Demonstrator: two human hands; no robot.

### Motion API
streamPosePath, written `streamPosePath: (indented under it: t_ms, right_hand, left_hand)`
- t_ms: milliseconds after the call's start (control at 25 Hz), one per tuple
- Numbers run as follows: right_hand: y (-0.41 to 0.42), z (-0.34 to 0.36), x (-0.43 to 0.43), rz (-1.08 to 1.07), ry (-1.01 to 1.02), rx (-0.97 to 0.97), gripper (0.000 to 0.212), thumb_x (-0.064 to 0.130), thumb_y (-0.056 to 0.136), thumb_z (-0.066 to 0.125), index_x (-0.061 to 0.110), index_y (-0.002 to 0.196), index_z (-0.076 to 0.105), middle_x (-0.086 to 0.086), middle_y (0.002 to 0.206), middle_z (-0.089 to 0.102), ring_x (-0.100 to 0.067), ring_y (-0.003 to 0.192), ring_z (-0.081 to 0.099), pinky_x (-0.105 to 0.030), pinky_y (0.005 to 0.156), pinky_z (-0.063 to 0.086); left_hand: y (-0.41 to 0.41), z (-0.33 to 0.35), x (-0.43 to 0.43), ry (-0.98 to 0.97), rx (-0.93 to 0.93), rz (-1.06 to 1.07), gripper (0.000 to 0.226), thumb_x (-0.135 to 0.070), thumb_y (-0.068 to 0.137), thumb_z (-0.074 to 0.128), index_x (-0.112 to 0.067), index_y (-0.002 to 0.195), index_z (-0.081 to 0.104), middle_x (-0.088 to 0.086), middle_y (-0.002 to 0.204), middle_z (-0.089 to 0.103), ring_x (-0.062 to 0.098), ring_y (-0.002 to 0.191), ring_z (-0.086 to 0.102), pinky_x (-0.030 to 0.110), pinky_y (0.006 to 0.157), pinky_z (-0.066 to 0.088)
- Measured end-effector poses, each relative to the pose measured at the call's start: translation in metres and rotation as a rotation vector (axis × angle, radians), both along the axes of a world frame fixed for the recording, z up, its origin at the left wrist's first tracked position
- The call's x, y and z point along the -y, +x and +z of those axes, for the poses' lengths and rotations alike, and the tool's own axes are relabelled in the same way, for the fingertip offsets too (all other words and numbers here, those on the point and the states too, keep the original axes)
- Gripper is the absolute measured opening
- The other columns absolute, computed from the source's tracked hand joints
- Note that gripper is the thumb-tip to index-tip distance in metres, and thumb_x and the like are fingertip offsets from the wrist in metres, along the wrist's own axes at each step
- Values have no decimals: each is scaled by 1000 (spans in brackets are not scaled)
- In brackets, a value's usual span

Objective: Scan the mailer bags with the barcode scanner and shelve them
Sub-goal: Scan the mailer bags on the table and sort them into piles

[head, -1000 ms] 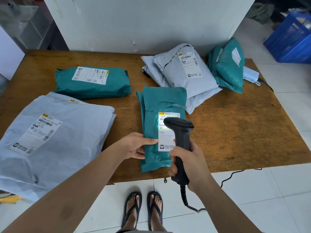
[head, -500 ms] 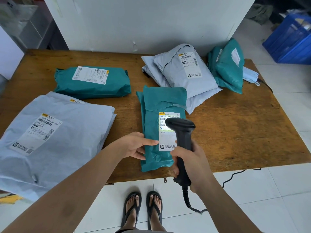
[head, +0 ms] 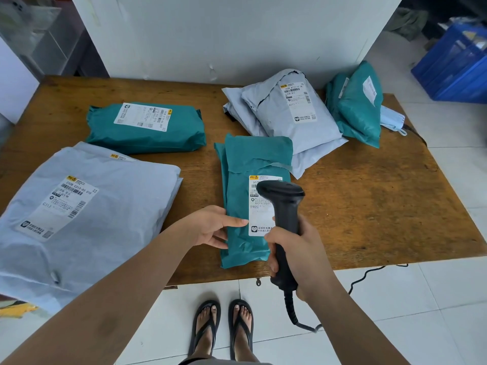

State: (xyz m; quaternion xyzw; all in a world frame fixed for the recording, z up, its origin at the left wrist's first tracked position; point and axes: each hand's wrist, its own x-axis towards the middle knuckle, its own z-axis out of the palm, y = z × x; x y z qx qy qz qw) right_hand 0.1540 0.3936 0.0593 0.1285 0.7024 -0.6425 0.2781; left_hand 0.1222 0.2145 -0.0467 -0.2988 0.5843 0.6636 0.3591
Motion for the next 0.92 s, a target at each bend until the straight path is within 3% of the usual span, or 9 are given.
streamPosePath:
  t_ms: [200, 400, 520, 600, 680, 760, 920]
  right_hand:
    - [0, -1, -1, -16, 15, -10, 23, -4, 80, 56, 6, 100, 51, -11, 56, 45, -20, 35, 38, -30, 44, 38]
    - [-3, -9, -3, -103, 31, -2, 17, -2, 82, 58, 8, 94, 52, -8, 55, 47, -17, 36, 41, -27, 43, 41]
    - [-6, -10, -6, -132, 13, 4, 14, -2, 82, 58, 8, 90, 51, -10, 56, 47, -20, 38, 40, -29, 44, 41]
    - [-8, -8, -9, -139, -18, 4, 15, -3, 83, 57, 9, 88, 49, -10, 55, 46, -21, 38, 39, -29, 42, 39]
    - [-11, -6, -12, -145, -36, 5, 15, -3, 84, 56, 8, 86, 47, -9, 55, 45, -21, 37, 38, -29, 41, 38]
    - [-12, -5, -13, -144, -50, 7, 15, -3, 84, 56, 8, 85, 47, -8, 53, 45, -21, 38, 38, -29, 41, 38]
    - [-10, -9, -10, -98, -44, 18, 14, -3, 84, 57, 8, 86, 49, -7, 53, 47, -19, 38, 38, -28, 41, 39]
  left_hand:
    - [0, 0, 1, -9, 7, 19, 51, -20, 78, 76, -13, 125, 57, 5, 121, 65, 28, 110, 63, 50, 94, 51]
    - [-5, 6, -16, -222, -165, 187, 45, -32, 79, 75, -15, 116, 58, 0, 116, 65, 21, 106, 63, 45, 86, 57]
    - [-4, 20, -25, -141, -318, 323, 11, -12, 86, 67, -18, 93, 64, 7, 107, 71, 16, 81, 69, 34, 73, 59]
    - [3, 35, -15, -4, -405, 455, 19, 0, 88, 57, -17, 91, 64, 8, 98, 72, 17, 70, 70, 31, 66, 59]
    - [18, 45, 10, 41, -459, 574, 25, 4, 87, 51, -14, 98, 65, 8, 94, 73, 21, 74, 71, 35, 70, 59]
    - [39, 51, 44, -54, -465, 643, 27, 7, 85, 50, -12, 97, 66, 7, 87, 74, 22, 72, 70, 37, 71, 57]
    - [69, 49, 76, -367, -255, 512, 22, 5, 86, 50, -12, 83, 63, 8, 71, 72, 27, 63, 65, 33, 63, 51]
